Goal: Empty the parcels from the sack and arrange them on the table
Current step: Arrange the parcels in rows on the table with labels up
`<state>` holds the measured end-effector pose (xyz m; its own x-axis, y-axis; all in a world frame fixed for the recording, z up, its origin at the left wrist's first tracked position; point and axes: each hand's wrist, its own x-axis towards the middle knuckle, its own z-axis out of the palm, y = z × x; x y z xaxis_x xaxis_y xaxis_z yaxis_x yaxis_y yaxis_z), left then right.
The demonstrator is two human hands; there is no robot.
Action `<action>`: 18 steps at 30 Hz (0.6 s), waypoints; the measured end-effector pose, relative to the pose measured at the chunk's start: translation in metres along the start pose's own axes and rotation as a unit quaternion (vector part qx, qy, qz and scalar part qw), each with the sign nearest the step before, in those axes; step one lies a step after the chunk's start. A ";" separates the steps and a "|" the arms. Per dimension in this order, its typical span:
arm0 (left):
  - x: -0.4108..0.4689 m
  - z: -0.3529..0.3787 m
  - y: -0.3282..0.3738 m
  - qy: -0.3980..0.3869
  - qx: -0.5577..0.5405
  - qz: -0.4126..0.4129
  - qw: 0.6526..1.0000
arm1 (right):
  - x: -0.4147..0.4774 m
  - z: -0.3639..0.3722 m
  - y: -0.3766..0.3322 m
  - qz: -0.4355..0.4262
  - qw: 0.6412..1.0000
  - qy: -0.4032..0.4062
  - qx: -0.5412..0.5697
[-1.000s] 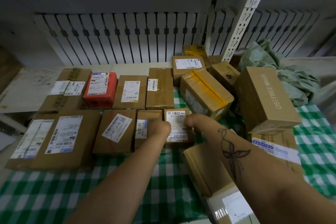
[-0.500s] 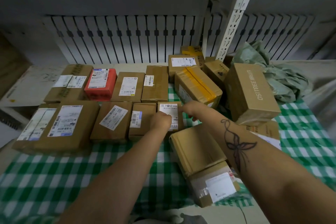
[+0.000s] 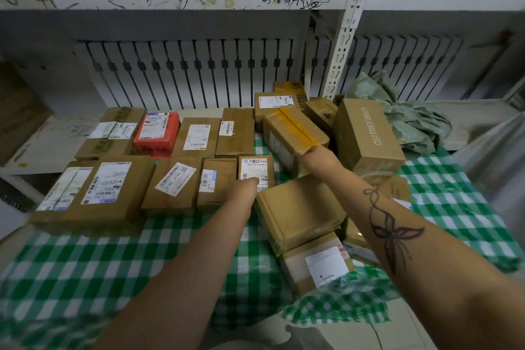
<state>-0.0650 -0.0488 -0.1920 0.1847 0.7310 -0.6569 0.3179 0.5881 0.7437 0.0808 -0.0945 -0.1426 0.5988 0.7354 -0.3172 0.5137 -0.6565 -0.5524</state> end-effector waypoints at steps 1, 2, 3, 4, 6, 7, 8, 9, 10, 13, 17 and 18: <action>-0.006 0.001 -0.002 -0.011 0.001 -0.005 1.000 | -0.006 0.000 0.004 0.007 1.000 -0.010 -0.017; -0.010 0.001 -0.005 -0.020 0.002 -0.007 1.000 | -0.007 0.003 0.010 0.021 1.000 -0.010 -0.019; -0.013 0.002 -0.008 -0.027 0.002 -0.008 1.000 | -0.011 0.006 0.014 0.044 0.999 -0.005 -0.013; -0.019 0.003 -0.010 -0.033 -0.001 -0.015 0.999 | -0.017 0.008 0.018 0.070 0.998 0.006 0.001; -0.027 0.005 -0.014 -0.036 -0.014 -0.044 0.998 | -0.032 0.011 0.021 0.105 0.994 0.011 0.028; -0.031 0.005 -0.016 -0.041 -0.019 -0.065 0.997 | -0.039 0.014 0.021 0.121 0.992 0.009 0.034; -0.036 0.005 -0.018 -0.050 -0.020 -0.087 0.995 | -0.045 0.014 0.020 0.127 0.991 0.011 0.037; -0.040 0.006 -0.021 -0.062 -0.013 -0.103 0.993 | -0.049 0.016 0.021 0.129 0.991 0.017 0.038; -0.042 0.008 -0.024 -0.075 -0.006 -0.107 0.991 | -0.049 0.018 0.023 0.124 0.991 0.027 0.044; -0.048 0.009 -0.031 -0.100 -0.014 -0.084 0.991 | -0.053 0.019 0.021 0.098 0.993 0.040 0.046; -0.050 -0.004 -0.031 -0.076 -0.024 -0.027 0.996 | -0.059 0.019 0.018 0.070 0.992 0.078 0.064; -0.049 -0.010 -0.031 -0.067 -0.025 -0.011 0.997 | -0.059 0.020 0.019 0.064 0.992 0.086 0.071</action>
<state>-0.0927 -0.0994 -0.1818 0.3015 0.6674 -0.6810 0.2773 0.6220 0.7323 0.0427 -0.1472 -0.1500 0.7553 0.6007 -0.2619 0.3424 -0.7025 -0.6239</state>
